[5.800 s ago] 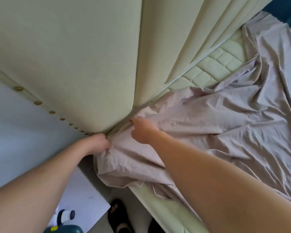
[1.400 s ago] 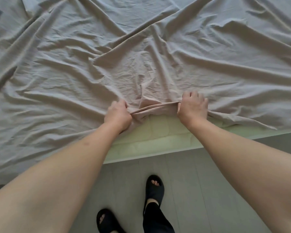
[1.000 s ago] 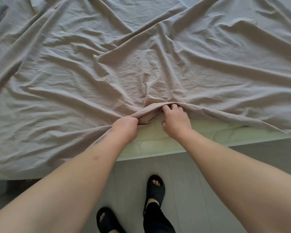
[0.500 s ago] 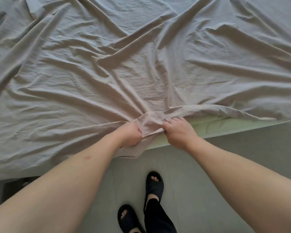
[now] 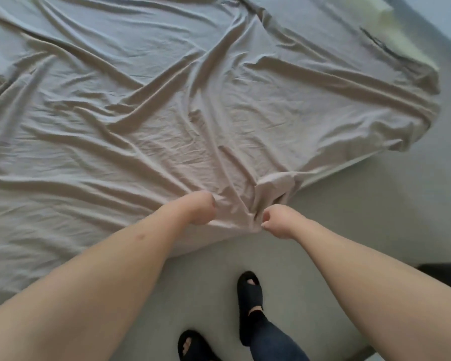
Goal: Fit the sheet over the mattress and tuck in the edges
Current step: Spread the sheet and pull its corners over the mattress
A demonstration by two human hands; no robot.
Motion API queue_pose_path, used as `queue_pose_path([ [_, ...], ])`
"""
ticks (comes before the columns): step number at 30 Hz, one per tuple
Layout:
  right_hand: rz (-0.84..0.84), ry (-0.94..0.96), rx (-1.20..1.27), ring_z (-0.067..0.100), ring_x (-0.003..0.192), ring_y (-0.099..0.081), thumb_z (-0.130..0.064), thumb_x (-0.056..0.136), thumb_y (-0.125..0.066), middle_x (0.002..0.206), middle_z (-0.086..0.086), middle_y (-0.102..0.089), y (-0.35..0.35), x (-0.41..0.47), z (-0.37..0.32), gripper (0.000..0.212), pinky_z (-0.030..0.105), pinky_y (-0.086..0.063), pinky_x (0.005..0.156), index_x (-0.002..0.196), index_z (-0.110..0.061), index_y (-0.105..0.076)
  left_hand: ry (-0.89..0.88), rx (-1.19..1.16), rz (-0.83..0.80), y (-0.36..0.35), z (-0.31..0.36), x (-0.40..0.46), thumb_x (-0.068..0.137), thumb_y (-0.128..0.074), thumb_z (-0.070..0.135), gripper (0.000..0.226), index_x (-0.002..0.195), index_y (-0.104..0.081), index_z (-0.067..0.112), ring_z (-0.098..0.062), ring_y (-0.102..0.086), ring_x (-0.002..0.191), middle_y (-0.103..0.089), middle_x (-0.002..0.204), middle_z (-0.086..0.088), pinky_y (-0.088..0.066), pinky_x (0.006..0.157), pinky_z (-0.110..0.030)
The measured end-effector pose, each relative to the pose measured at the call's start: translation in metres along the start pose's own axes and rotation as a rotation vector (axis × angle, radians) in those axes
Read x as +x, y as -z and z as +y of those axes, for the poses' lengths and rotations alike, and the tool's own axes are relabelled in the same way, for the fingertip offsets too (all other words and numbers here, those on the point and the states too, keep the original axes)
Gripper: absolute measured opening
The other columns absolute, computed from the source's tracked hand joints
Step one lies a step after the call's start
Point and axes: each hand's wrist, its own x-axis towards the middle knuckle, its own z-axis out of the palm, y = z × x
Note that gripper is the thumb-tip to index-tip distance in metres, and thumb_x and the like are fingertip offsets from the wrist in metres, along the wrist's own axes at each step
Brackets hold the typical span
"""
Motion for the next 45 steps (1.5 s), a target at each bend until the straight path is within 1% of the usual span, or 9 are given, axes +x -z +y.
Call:
queue_pose_path([
  [4, 0.116, -0.056, 0.055, 0.026, 0.097, -0.062, -0.025, 0.087, -0.049, 0.103, 0.000, -0.066, 0.035, 0.001, 0.044, 0.013, 0.037, -0.054, 0.085, 0.091, -0.026, -0.062, -0.081, 0.048, 0.074, 0.013, 0.060, 0.026, 0.086, -0.053, 0.018, 0.015, 0.080, -0.066, 0.020, -0.021, -0.060, 0.076, -0.065, 0.082, 0.000, -0.047, 0.067, -0.031],
  [11, 0.237, -0.219, 0.239, 0.031, 0.106, -0.060, -0.021, 0.095, -0.047, 0.119, 0.007, -0.063, 0.080, 0.048, 0.167, 0.027, 0.034, -0.050, 0.084, 0.117, -0.014, -0.060, -0.176, 0.022, 0.270, 0.010, 0.196, 0.117, 0.083, -0.067, 0.041, 0.031, 0.109, -0.065, 0.024, -0.024, -0.061, 0.102, -0.064, 0.109, 0.001, -0.051, 0.084, -0.033],
  [14, 0.247, -0.275, 0.328, 0.033, 0.106, -0.060, -0.021, 0.096, -0.047, 0.116, 0.011, -0.063, 0.101, 0.082, 0.235, 0.021, 0.034, -0.048, 0.082, 0.111, -0.011, -0.059, -0.192, 0.158, 0.268, -0.004, 0.265, 0.177, 0.083, -0.069, 0.037, 0.032, 0.111, -0.061, 0.022, -0.027, -0.060, 0.106, -0.060, 0.114, -0.003, -0.048, 0.081, -0.033],
  [23, 0.205, -0.218, 0.694, 0.035, 0.088, -0.067, -0.017, 0.085, -0.054, 0.091, 0.016, -0.073, 0.118, 0.147, 0.282, 0.019, 0.037, -0.056, 0.078, 0.085, -0.003, -0.067, -0.104, 0.584, 0.313, -0.028, 0.315, 0.261, 0.080, -0.065, 0.026, 0.039, 0.116, -0.053, 0.017, -0.034, -0.049, 0.119, -0.047, 0.124, -0.011, -0.044, 0.089, -0.041],
  [27, 0.198, -0.155, 0.717, 0.035, 0.079, -0.066, -0.015, 0.077, -0.054, 0.077, 0.015, -0.070, 0.129, 0.153, 0.268, 0.017, 0.038, -0.057, 0.072, 0.074, -0.005, -0.067, -0.025, -0.070, 0.377, 0.003, 0.307, 0.269, 0.085, -0.057, 0.013, 0.007, 0.081, -0.061, 0.016, -0.030, -0.058, 0.086, -0.061, 0.088, -0.009, -0.044, 0.071, -0.035],
  [31, 0.220, -0.155, 0.891, 0.027, 0.096, -0.068, -0.015, 0.079, -0.058, 0.102, 0.006, -0.074, 0.146, 0.159, 0.250, 0.028, 0.037, -0.057, 0.086, 0.102, -0.017, -0.072, 0.249, -0.649, 0.354, 0.053, 0.280, 0.274, 0.083, -0.051, 0.010, 0.015, 0.072, -0.059, 0.016, -0.025, -0.054, 0.082, -0.055, 0.073, -0.005, -0.040, 0.066, -0.034],
  [37, 0.209, -0.145, 1.192, 0.032, 0.094, -0.072, -0.054, 0.056, -0.069, 0.100, 0.012, -0.074, 0.138, 0.207, 0.232, 0.066, 0.050, -0.060, 0.084, 0.106, -0.011, -0.065, 0.303, -0.658, 0.288, 0.056, 0.259, 0.284, 0.090, -0.045, 0.004, 0.022, 0.076, -0.058, 0.015, -0.022, -0.048, 0.068, -0.051, 0.071, -0.007, -0.030, 0.055, -0.030],
  [42, 0.126, -0.118, 1.431, 0.019, 0.068, -0.065, -0.009, 0.092, -0.068, 0.088, 0.010, -0.070, 0.161, 0.193, 0.209, 0.008, 0.027, -0.052, 0.055, 0.098, -0.005, -0.066, 0.228, -0.628, 0.242, 0.055, 0.256, 0.292, 0.093, -0.046, 0.003, 0.018, 0.090, -0.060, 0.014, -0.023, -0.052, 0.073, -0.055, 0.076, -0.003, -0.041, 0.059, -0.029],
  [45, 0.163, -0.107, 1.497, 0.008, 0.050, -0.049, -0.003, 0.088, -0.066, 0.068, -0.001, -0.058, 0.161, 0.193, 0.198, 0.009, 0.018, -0.036, 0.040, 0.094, -0.009, -0.062, 0.218, -0.600, 0.269, 0.053, 0.257, 0.290, 0.086, -0.045, 0.004, 0.022, 0.087, -0.065, 0.011, -0.026, -0.056, 0.079, -0.062, 0.083, -0.010, -0.042, 0.068, -0.032],
])
